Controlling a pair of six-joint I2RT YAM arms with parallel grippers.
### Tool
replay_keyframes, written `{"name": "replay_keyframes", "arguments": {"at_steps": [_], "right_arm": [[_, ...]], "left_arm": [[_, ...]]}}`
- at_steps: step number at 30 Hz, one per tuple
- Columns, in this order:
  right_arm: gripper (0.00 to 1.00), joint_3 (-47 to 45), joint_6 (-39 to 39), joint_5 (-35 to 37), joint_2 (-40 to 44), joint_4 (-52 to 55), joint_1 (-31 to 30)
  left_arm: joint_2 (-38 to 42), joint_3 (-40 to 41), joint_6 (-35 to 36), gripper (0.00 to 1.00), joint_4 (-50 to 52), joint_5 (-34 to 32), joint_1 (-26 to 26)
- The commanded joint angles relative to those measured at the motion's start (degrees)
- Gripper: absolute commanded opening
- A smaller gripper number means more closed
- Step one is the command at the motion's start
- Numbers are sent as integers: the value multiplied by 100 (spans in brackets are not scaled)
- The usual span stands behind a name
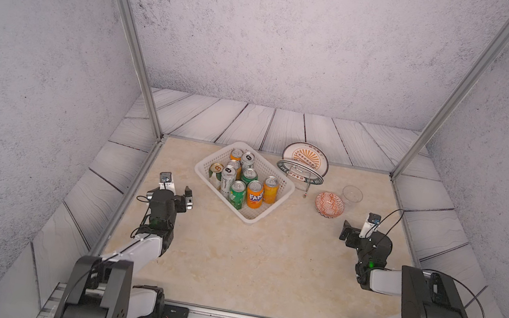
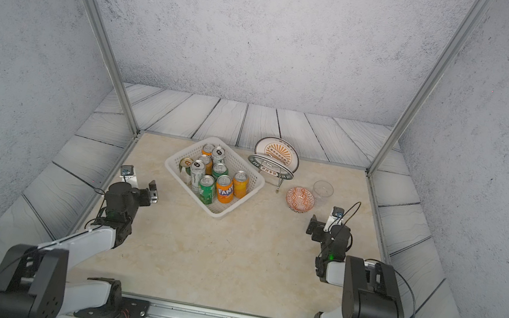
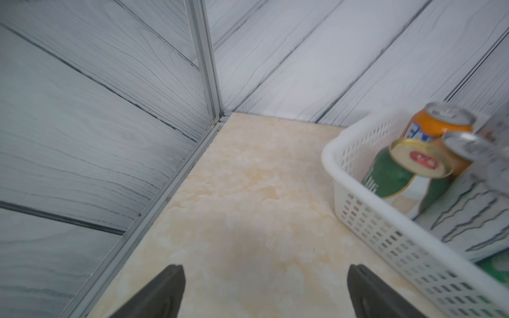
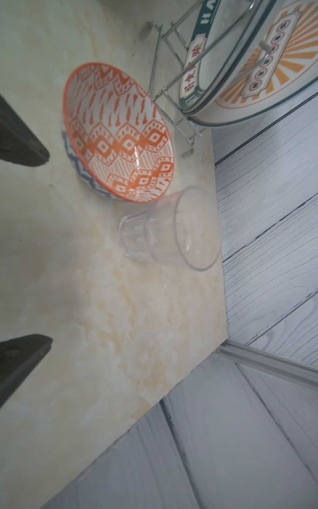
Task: Take out the drinks from the basket
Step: Move the basket to the center of the board.
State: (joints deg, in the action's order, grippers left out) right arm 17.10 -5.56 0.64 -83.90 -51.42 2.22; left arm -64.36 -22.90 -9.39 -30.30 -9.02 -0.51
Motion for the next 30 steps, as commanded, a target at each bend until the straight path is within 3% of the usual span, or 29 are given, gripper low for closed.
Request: {"name": "replay_keyframes", "arguments": {"at_steps": [1,3,7,13,16,20,30], "right_arm": [[99,235,-238,94,1234,1171,24],[99,623,-393,-31,1917,2663,24],[99,1049,-882,-426,2842,4314,17],[99,1675,-2676,-1617,3365,5911,-19],[98,1879,-3478,-1780,3146,6059,-481],[98,2535,-3934,-946,2556,6474,-1806],[92,4022,-6002,143,527,6557,-3534]], "left_arm": [[669,-342,-1034,99,1538,78,9],[883,-637,-1269,99,2150,448,7],[1039,-1379,-1720,99,3587,823,-1],[831,-2520,-1320,99,4969,1807,-1],[573,-2878,-816,99,5177,1981,-1],[199,-3197,-415,99,5555,1928,-1],[693,-2713,-535,99,5245,1683,-78]]}}
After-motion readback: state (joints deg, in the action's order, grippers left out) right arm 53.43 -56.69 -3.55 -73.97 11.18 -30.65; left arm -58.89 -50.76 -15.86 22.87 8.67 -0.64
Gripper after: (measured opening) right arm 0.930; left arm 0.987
